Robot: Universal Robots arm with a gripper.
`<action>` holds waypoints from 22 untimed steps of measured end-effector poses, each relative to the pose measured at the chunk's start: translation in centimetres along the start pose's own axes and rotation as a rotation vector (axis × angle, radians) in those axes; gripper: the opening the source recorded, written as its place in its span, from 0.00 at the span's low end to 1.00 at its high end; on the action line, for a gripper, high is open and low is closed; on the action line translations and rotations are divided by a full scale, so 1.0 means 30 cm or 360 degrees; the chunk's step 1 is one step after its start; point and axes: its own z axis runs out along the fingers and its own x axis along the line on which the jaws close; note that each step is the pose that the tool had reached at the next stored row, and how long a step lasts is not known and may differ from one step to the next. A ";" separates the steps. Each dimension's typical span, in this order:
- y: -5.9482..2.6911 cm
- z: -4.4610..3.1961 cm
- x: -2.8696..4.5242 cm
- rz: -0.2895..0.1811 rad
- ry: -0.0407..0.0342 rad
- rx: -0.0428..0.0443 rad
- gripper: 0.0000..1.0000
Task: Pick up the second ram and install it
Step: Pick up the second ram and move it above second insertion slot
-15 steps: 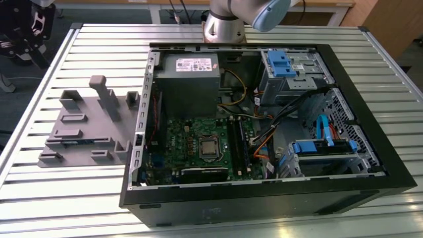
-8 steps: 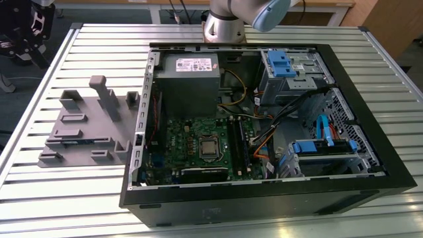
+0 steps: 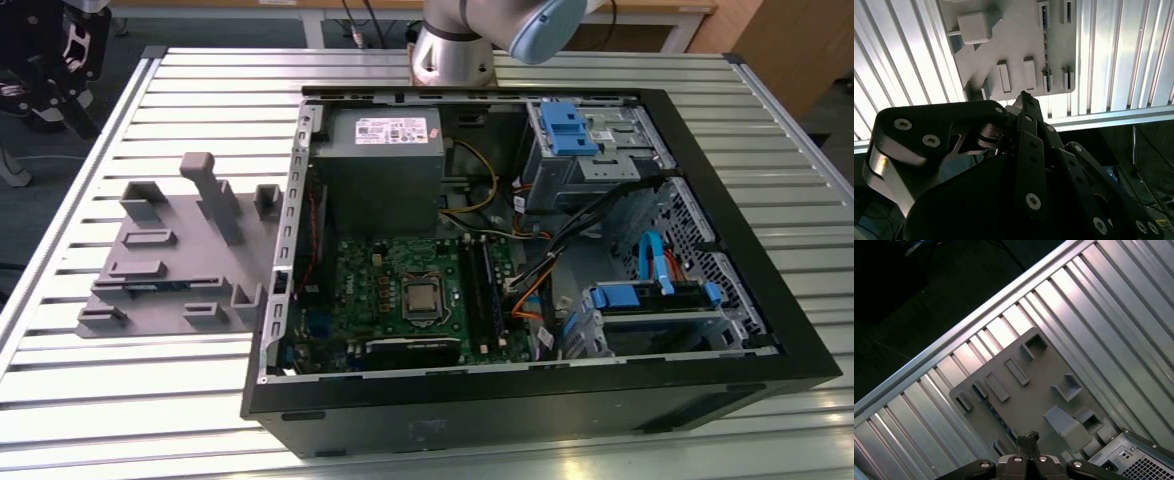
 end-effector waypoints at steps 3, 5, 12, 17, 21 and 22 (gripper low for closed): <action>0.000 0.000 0.000 -0.0008 0.0000 0.0000 0.11; 0.000 0.000 0.000 -0.0018 0.0001 0.0000 0.11; 0.001 0.000 0.001 -0.0050 0.0002 -0.0001 0.11; 0.001 0.000 0.001 -0.0094 0.0004 -0.0001 0.11; 0.001 0.000 0.002 -0.0126 0.0005 -0.0002 0.11; 0.001 0.000 0.002 -0.0134 0.0005 -0.0002 0.11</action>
